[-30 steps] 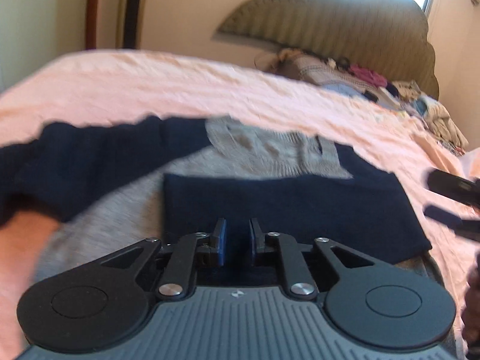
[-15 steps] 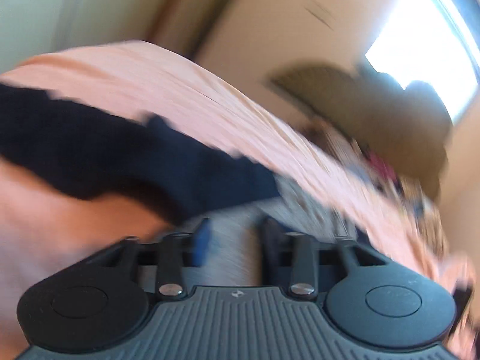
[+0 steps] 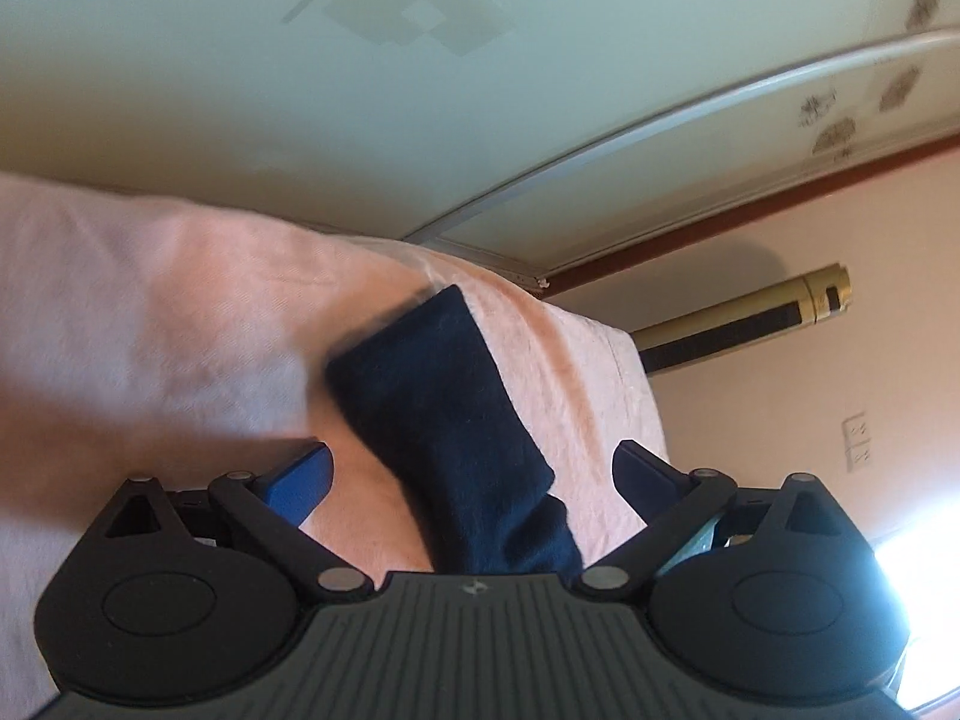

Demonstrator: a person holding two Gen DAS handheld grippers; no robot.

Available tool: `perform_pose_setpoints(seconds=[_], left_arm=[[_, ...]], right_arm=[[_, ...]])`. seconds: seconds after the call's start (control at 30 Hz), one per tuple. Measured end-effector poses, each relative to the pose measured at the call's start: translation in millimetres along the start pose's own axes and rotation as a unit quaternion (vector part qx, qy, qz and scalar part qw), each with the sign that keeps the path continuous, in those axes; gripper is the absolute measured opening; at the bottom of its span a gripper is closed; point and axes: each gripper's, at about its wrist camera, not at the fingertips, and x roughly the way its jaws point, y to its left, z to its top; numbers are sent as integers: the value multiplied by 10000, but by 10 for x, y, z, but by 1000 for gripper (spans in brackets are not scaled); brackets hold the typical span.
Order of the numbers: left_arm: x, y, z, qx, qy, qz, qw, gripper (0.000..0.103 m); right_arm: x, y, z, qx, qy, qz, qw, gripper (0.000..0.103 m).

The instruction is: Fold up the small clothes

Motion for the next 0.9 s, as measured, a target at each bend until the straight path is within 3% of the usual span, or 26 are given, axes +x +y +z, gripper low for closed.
perform_pose_setpoints(seconds=[0.07,0.1,0.13,0.2,0.4,0.5,0.57,0.67,0.73,0.8,0.83,0.9], left_arm=[[53,-42,-2,434,-24,199,9989,82],[100,-88,-14,661,-23,328,9973,67],[125,-126,-25,831,15,468,9954,43],[189,-132,-52,981,247,709,9923,15],[56,-396,-265,1571,-142,648,9854,6],[-68,-706,-509,2173,-487,507,9736,5],[-165,-987,-767,2765,-658,187,9586,5],[-328,-1417,-1423,3934,-660,-476,9158,5],[-407,-1608,-1996,4789,-380,-968,8717,6],[-365,-1666,-2533,5433,497,-1281,8282,7],[-311,-1653,-2789,5754,929,-1280,8024,9],[-269,-1525,-3178,6269,1358,-1163,7583,9]], right_arm=[[0,0,0,-6,1,-4,10000,103],[0,0,0,-3,-1,-2,10000,103],[-1,-3,0,-1,-2,-1,10000,103],[-2,-7,0,12,-8,10,10000,103],[-18,-40,3,97,-43,81,9999,103],[-21,-51,4,128,-55,104,9998,103],[-22,-53,5,145,-61,115,9998,103],[-25,-63,10,162,-67,131,9998,103],[-25,-63,10,172,-69,138,9997,103],[-29,-71,12,193,-75,153,9997,103],[-31,-80,13,207,-80,167,9996,103],[-35,-96,16,248,-92,201,9994,103]])
